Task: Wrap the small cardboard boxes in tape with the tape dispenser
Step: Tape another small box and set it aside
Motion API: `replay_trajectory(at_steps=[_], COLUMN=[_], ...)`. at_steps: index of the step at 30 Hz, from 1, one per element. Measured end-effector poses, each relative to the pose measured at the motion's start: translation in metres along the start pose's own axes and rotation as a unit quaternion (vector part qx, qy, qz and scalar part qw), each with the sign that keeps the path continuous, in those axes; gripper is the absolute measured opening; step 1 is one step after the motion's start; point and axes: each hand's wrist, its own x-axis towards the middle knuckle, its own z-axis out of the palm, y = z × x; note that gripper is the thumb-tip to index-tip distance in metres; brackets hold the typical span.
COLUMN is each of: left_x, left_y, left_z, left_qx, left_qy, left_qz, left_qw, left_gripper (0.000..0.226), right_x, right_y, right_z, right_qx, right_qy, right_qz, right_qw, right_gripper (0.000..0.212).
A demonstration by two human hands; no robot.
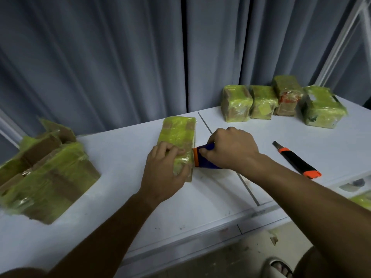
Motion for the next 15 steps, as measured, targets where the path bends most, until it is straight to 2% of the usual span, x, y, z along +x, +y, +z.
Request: replay_trajectory(at_steps=[4, 9, 15], left_x=[0.004, 0.005, 0.013], left_y=[0.008, 0.008, 0.011], left_z=[0.011, 0.017, 0.014], left_qx=[0.024, 0.089, 0.147], left_qy=[0.023, -0.012, -0.063], left_qz=[-0.053, -0.052, -0.059], left_qw=[0.998, 0.995, 0.985], left_gripper=[0.048, 0.066, 0.068], right_x=[0.0, -0.003, -0.007], right_y=[-0.001, 0.001, 0.009], right_z=[-0.003, -0.006, -0.013], right_qx=[0.006, 0.024, 0.064], right_qy=[0.011, 0.001, 0.005], right_qz=[0.002, 0.008, 0.022], right_qw=[1.0, 1.0, 0.998], right_gripper=[0.044, 0.046, 0.041])
